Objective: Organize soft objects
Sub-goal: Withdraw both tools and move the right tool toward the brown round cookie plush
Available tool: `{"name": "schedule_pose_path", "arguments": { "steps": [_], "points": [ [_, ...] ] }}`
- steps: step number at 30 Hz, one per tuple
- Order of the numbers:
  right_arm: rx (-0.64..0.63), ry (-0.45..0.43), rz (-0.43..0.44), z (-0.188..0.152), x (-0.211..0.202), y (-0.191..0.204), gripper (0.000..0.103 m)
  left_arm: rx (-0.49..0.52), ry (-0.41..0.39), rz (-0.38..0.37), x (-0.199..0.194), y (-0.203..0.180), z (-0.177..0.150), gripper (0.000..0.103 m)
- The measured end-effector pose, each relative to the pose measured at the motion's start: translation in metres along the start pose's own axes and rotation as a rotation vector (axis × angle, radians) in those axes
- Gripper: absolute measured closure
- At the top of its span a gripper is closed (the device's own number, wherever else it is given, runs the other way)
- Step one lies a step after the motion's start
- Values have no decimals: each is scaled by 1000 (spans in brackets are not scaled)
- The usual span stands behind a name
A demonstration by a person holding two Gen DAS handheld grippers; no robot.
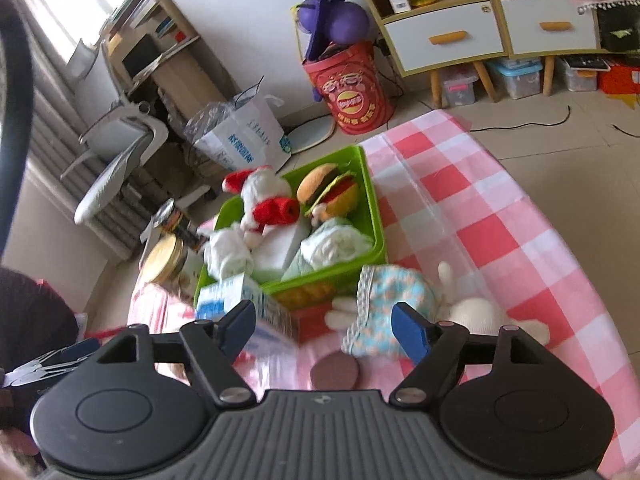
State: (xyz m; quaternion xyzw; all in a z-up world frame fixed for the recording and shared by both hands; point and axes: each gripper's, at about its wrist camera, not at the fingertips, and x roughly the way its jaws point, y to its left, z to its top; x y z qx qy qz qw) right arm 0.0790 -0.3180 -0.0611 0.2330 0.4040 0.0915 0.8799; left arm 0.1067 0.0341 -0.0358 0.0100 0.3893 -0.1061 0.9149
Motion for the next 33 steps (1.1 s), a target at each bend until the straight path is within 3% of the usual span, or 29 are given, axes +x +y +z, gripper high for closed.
{"name": "schedule_pose_path", "arguments": {
  "steps": [7,17,24,28,33],
  "points": [
    [-131,44,-19,-34,1,8,45,-32,-5,-24,0,-9,-43,5],
    [-434,93,36,-104,6,5,45,118,4,-112,17,-40,-102,5],
    [-566,123,55,-139,9,-6,45,111,16,-134,31,-39,-124,5],
    [-634,148,105,-157,13,-6,45,144,18,-142,38,-48,-129,5],
    [-754,145,79,-175,20,-3,46,225,-1,-149,51,-69,-137,5]
  ]
}}
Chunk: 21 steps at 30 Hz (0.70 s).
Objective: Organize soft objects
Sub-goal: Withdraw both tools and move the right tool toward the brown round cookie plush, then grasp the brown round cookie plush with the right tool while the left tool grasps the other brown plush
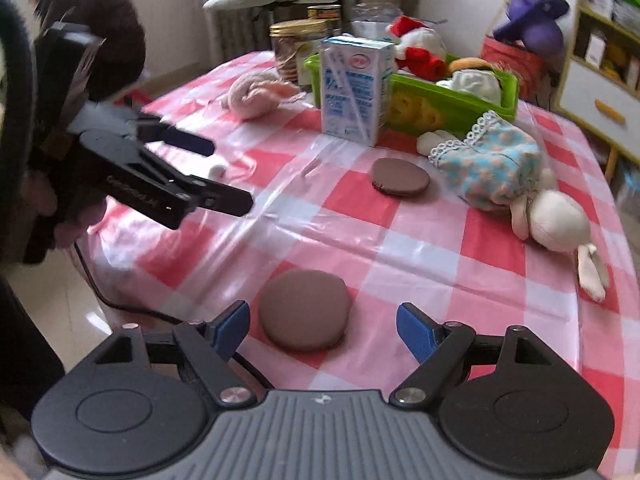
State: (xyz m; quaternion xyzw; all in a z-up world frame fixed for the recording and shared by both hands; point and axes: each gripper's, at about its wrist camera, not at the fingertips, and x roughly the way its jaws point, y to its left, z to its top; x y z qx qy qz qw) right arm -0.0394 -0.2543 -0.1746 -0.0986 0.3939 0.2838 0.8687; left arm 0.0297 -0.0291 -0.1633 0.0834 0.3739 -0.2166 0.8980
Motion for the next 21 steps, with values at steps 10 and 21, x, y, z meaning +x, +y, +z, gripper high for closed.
{"name": "schedule_pose_path", "arguments": {
  "steps": [10,21],
  "points": [
    [-42,-41,9,2,7,-3,74,27,-24,-14,28,-21,13,9],
    [85,-39,-99,7,11,-47,75,40,-50,-36,58,-44,38,21]
  ]
}}
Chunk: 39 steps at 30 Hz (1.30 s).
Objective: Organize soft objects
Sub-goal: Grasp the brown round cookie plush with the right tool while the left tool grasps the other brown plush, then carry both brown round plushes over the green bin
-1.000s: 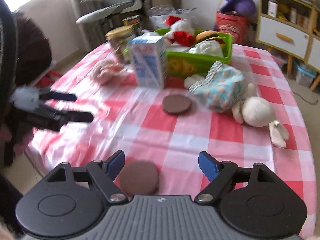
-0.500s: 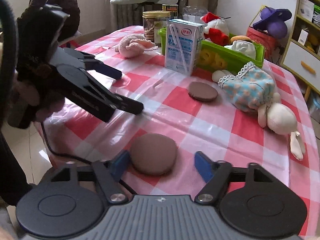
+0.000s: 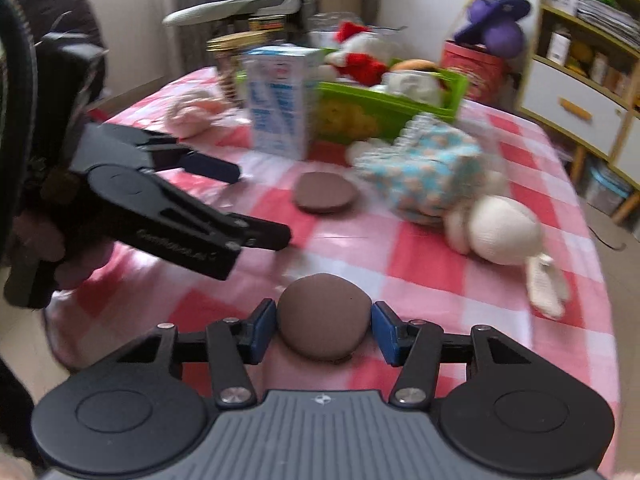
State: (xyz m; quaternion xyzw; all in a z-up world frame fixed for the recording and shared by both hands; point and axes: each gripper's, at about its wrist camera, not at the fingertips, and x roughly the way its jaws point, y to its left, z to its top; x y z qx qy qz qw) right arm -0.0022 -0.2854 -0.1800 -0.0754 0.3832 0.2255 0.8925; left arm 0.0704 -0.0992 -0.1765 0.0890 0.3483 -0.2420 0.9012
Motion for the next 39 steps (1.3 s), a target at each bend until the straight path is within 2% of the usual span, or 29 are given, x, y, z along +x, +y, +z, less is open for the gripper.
{"name": "schedule_pose_path", "arguments": {
  "steps": [10,17,27,39],
  "points": [
    [53,1,-49,1,0,-17,75,-28,-21,0,17,-6,15,31],
    [58,3,-58,5,4,-16,75,-45,-25,-4,19,-4,20,49],
    [65,4,-72,11,6,-11,75,-89,11,-38,8,10,21,54],
    [99,-47,-71,38,2,-2,75,-107,-3,1,-29,41,10,57]
  ]
}}
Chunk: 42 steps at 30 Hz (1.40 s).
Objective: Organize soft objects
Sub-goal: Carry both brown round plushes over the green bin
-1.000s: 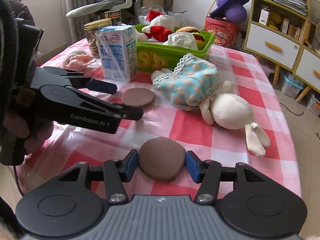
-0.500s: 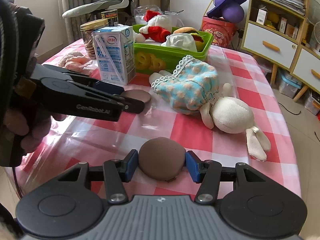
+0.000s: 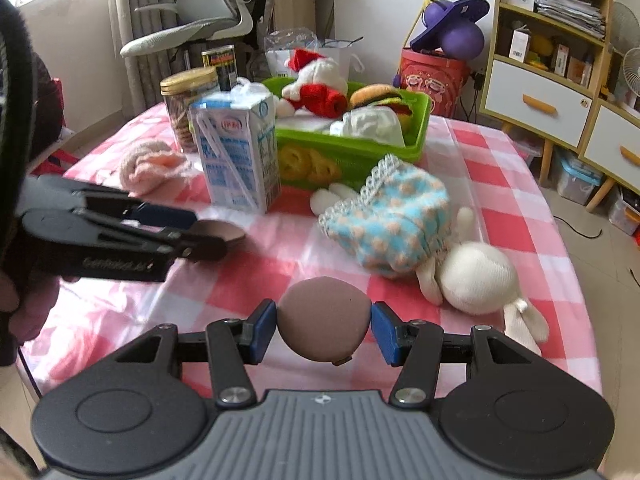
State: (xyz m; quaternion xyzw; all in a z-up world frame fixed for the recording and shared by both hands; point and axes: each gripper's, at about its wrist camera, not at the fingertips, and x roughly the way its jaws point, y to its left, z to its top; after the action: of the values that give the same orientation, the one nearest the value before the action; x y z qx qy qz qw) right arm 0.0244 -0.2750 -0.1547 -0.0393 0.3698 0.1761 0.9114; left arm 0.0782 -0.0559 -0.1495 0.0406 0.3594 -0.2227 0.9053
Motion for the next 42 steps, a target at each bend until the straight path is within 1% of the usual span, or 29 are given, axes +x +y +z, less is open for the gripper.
{"name": "schedule_pose_path", "arguments": {
  "steps": [9,18,30,37,42],
  "points": [
    [73,-42,14,21,-5,5,75,-16,-41,4,-28,16,0,58],
    [155,-90,18,39,-11,2,75,-68,-96,-5,-48,29,8,59],
    [234,-133,43,57,-13,2,75,-155,-196,-9,-70,46,27,60],
    [271,-165,67,72,-16,4,75,-210,-254,-3,-78,56,46,60],
    [389,-177,88,94,-14,-4,75,-239,-280,8,-74,62,75,60]
  ]
}}
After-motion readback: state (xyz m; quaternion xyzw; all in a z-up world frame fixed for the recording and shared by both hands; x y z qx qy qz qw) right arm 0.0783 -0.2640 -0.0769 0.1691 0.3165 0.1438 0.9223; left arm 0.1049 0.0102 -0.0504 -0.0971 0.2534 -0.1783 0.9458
